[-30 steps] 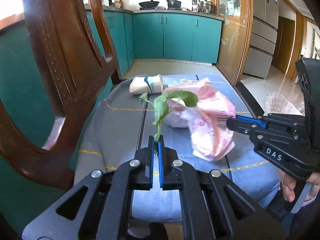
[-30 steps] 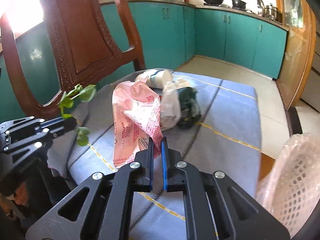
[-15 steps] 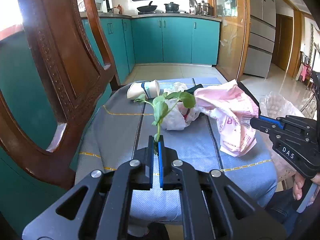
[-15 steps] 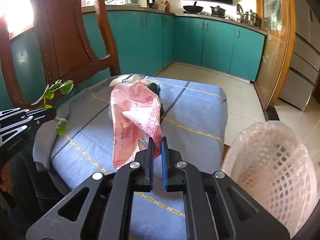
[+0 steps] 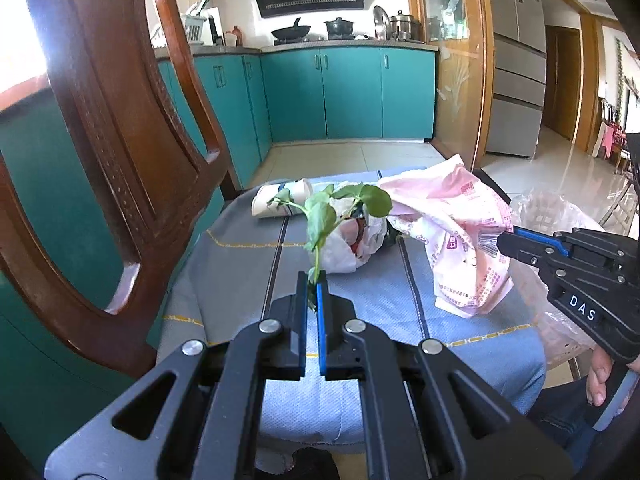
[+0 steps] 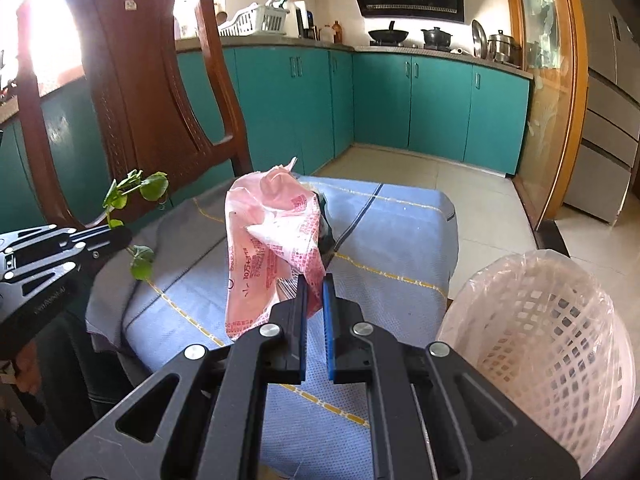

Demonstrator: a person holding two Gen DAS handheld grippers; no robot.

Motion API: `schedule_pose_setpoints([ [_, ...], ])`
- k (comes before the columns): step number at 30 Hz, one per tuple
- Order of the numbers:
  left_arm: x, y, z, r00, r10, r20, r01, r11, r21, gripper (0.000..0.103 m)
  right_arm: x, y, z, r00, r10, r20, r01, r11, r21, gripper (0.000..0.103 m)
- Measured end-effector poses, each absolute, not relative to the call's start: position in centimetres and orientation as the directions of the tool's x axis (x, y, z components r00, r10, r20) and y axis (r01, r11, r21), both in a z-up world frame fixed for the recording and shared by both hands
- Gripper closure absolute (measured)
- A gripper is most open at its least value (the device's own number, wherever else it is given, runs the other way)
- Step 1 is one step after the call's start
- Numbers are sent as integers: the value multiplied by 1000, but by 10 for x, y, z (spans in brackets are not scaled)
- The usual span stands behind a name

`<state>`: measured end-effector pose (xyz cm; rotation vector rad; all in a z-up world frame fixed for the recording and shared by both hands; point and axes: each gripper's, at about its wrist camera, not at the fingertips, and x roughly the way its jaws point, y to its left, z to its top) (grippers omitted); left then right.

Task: Collect trash
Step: 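Lift the pink paper and green sprig off the table with both grippers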

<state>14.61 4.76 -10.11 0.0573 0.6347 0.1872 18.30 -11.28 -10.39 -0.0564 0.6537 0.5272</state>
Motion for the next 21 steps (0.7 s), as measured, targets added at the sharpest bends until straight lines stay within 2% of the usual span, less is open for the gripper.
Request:
schedule_pose_setpoints([
  [21,136,30,-96,810,203,-550,-147,979,145,98,174,-122,-99,686,459,-565,-479,869,124,95],
])
